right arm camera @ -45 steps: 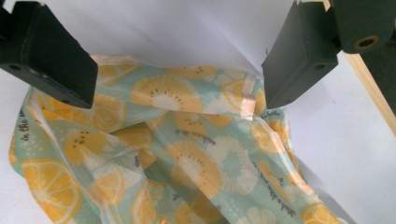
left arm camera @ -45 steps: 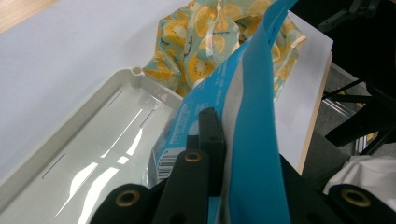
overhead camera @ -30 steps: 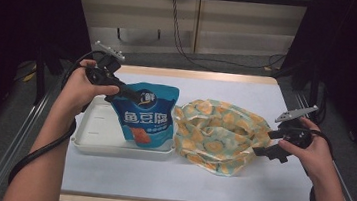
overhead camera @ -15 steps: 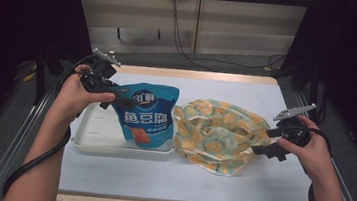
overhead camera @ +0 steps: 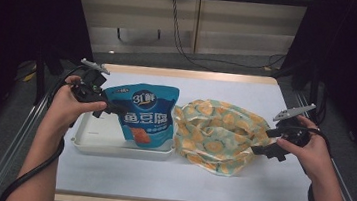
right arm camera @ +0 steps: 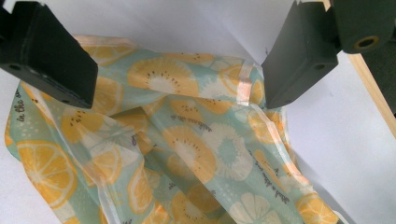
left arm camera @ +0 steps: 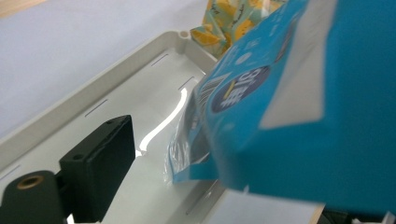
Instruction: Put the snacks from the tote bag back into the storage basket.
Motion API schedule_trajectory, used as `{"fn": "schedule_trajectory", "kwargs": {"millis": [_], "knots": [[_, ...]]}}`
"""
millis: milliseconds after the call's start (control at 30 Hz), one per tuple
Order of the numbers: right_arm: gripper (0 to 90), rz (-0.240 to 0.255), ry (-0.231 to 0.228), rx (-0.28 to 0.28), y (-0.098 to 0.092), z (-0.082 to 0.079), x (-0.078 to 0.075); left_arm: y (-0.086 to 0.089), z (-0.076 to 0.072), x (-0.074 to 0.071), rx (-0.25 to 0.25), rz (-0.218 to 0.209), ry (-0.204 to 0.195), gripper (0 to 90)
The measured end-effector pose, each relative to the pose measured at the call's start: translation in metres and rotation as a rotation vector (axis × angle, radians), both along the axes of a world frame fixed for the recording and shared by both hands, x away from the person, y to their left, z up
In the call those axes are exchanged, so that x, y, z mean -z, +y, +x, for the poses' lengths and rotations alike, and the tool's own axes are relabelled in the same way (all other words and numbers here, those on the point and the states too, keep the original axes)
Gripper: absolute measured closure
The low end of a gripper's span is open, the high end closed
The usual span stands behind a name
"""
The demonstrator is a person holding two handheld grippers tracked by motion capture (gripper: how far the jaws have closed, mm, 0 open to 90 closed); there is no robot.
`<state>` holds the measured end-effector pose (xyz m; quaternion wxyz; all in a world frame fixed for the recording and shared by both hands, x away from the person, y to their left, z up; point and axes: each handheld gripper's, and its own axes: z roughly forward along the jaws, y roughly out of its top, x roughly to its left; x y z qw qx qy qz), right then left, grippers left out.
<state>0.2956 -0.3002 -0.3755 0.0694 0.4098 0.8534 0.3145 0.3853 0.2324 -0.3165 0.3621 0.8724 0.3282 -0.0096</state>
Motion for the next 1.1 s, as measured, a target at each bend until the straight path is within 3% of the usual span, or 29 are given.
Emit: {"fn": "schedule_trajectory", "kwargs": {"millis": [567,700,767,1100], "knots": [[9.4,-0.005,0.000,0.002,-0.001,-0.001,0.001,0.020,-0.015,0.029,-0.053,0.004,0.000,7.8],[9.5,-0.003,0.005,0.001,-0.001,0.000,0.002,0.023,-0.018,0.037,-0.057,-0.004,-0.004,6.4],[9.5,-0.005,0.010,0.004,-0.001,-0.001,0.002,0.024,-0.019,0.041,-0.058,-0.029,0.006,6.4],[9.4,-0.001,0.011,0.006,-0.001,-0.001,0.002,0.029,-0.025,0.060,-0.071,-0.037,0.005,5.4]]}}
